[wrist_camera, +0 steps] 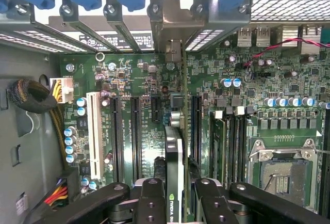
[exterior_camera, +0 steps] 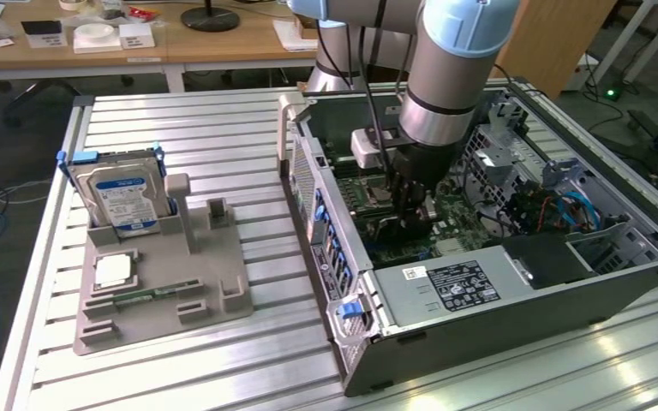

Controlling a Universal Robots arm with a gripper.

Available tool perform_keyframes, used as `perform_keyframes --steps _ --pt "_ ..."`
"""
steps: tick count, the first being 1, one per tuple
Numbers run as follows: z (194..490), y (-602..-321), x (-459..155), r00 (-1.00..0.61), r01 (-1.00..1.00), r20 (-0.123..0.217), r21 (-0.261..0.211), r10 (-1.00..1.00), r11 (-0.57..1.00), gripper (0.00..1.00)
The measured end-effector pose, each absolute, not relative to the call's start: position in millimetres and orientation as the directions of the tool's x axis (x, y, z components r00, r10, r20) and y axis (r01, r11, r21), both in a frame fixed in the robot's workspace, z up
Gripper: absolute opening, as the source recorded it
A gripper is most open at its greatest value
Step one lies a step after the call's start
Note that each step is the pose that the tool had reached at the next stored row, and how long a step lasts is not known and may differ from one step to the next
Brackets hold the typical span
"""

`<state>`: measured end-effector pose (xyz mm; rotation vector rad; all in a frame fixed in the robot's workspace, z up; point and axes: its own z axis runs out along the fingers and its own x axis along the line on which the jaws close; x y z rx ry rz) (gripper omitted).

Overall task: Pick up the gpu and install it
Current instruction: 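Insert the gpu into the slot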

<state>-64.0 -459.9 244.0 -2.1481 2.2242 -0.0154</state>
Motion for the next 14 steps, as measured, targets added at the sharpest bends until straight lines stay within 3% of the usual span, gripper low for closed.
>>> perform_keyframes --steps 14 --pt "239.5 -459.9 -64.3 -0.034 -0.998 -0.030 -0.043 -0.999 0.035 0.27"
